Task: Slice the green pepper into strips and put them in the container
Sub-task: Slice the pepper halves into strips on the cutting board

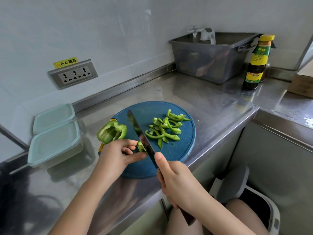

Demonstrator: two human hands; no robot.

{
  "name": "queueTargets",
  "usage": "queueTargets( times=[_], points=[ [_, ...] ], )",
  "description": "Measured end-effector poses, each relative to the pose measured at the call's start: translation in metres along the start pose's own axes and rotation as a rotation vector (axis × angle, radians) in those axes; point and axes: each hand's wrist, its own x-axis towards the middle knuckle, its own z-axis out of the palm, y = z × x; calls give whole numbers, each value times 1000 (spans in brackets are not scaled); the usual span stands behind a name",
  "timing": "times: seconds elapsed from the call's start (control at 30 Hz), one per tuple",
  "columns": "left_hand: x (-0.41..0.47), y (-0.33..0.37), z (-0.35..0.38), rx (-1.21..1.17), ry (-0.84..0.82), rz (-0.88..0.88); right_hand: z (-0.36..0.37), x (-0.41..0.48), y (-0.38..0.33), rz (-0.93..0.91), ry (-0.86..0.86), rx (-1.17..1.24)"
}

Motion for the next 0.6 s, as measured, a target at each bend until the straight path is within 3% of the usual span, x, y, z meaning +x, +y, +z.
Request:
queueTargets(
  times=[0.13,0.6],
  points=[
    [-1,0,4,-11,9,12,-10,0,-3,58,-84,140],
    [-2,6,5,2,16,31,-13,-6,-3,-23,-32,-41]
  ],
)
